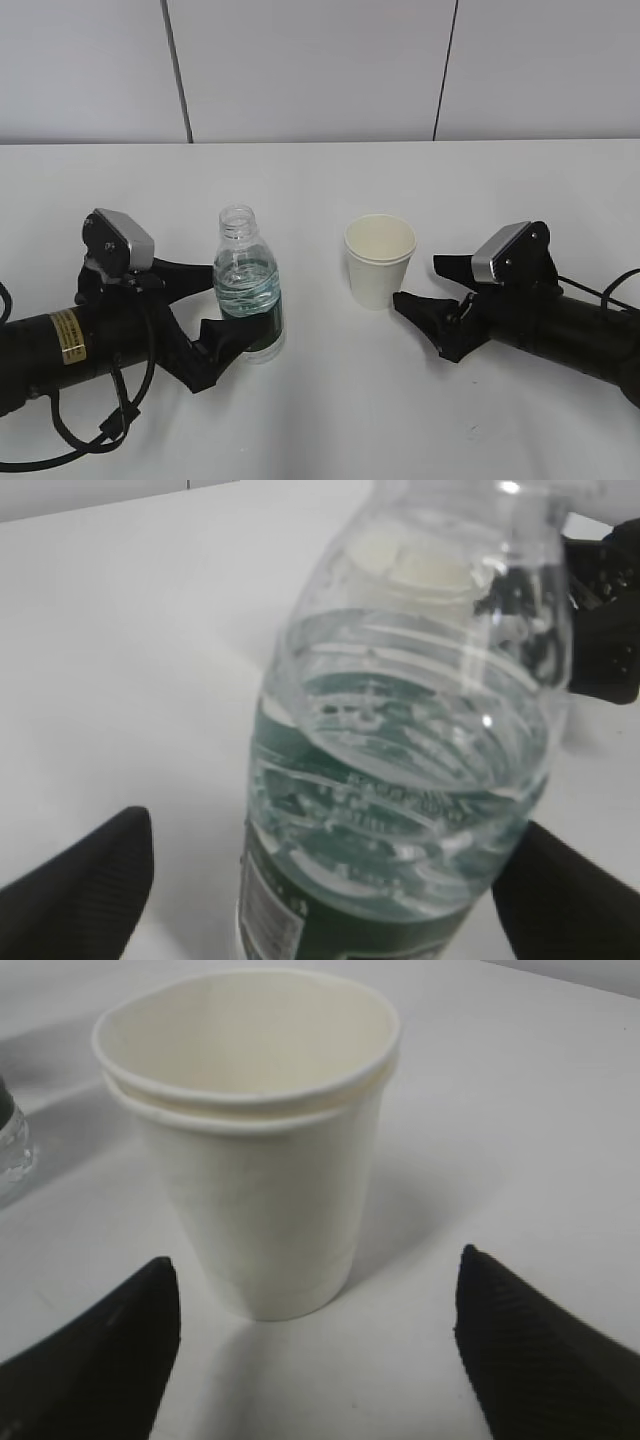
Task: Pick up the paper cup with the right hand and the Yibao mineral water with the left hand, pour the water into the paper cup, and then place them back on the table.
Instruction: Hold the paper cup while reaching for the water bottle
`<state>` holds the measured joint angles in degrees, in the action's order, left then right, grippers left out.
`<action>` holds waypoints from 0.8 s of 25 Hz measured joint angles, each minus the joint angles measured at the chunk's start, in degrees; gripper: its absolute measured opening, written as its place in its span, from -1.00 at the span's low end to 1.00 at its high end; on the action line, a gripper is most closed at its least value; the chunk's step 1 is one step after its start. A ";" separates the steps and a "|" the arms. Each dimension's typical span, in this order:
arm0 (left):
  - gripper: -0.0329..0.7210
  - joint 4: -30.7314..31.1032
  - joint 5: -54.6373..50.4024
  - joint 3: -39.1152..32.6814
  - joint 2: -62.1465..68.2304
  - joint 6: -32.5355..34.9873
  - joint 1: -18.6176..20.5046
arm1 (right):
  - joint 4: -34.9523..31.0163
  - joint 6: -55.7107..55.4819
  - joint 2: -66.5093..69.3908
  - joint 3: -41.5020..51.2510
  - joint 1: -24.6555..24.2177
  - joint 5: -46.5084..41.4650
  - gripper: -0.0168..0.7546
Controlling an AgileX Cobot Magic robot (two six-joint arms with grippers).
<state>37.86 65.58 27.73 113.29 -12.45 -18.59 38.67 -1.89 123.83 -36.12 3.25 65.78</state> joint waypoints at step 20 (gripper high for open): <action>0.75 0.08 0.00 5.46 5.80 -1.43 -2.64 | 0.00 0.00 0.73 0.00 0.00 0.00 0.74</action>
<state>37.94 65.57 33.19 119.09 -13.88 -21.24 38.67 -1.89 124.56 -36.12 3.25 65.78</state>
